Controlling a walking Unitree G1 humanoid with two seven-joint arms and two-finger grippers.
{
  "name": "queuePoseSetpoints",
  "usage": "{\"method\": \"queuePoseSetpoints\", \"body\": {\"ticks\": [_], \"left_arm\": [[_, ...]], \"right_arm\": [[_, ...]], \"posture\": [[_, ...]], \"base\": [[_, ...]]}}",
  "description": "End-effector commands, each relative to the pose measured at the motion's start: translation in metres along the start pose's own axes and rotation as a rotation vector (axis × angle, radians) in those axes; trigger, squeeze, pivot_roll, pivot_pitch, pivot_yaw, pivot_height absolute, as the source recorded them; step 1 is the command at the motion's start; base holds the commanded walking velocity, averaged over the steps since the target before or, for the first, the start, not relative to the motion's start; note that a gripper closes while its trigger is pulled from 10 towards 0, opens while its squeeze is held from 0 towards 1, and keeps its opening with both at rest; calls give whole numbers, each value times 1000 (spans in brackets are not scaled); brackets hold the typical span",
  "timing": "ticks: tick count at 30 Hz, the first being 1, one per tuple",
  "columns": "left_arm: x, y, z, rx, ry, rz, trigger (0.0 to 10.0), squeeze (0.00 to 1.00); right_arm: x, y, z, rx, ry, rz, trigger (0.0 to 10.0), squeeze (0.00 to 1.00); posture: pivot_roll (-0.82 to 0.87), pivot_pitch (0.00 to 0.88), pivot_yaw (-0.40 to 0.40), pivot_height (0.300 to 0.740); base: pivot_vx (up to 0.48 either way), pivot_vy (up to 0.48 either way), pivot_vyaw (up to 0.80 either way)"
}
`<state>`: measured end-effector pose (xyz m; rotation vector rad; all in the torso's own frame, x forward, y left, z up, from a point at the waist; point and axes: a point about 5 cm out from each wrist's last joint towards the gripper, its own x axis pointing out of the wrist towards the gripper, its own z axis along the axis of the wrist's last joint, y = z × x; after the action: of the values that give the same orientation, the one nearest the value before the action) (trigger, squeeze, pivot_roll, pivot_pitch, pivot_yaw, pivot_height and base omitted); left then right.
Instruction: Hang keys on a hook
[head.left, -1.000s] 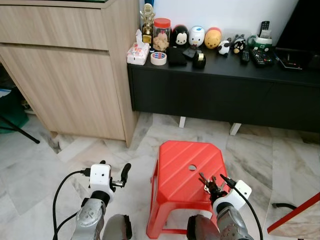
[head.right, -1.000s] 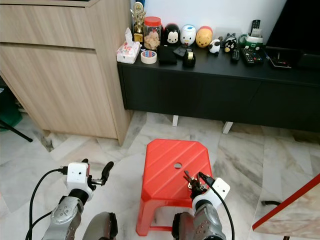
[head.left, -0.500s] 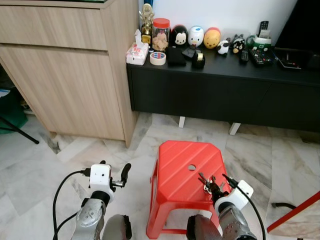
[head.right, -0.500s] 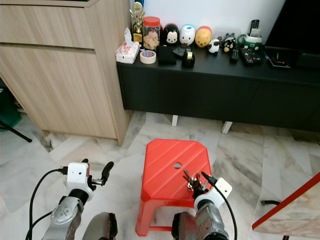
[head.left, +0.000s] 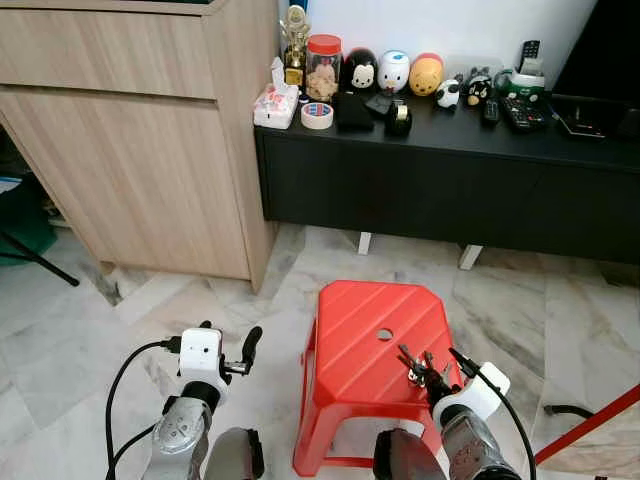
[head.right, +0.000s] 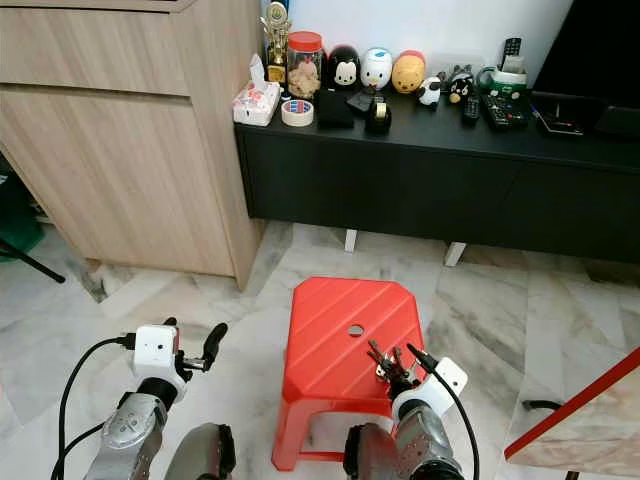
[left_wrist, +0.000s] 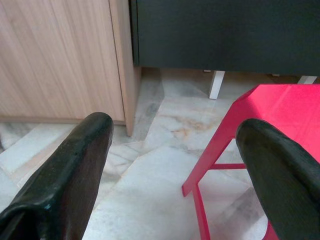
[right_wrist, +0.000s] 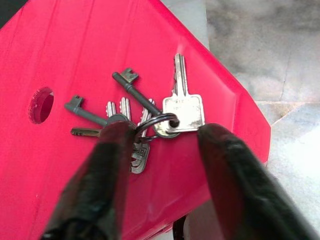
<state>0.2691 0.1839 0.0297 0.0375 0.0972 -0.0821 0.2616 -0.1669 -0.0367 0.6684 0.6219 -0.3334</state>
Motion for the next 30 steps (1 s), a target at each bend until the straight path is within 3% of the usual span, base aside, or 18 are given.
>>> {"method": "queuePoseSetpoints", "body": {"ticks": [1,30], "left_arm": [[-3,-2,-4,17,15,-17,10000,0],[-3,-1,-4,14,17,-18,10000,0]], "right_arm": [[0,-2,2,-8,-1,0,0,0],[0,-3,-1,5,9,-3,0,0]], "posture": [[98,71,-55,600],[105,72,-53,600]], "base": [[0,0,0],[0,0,0]]}}
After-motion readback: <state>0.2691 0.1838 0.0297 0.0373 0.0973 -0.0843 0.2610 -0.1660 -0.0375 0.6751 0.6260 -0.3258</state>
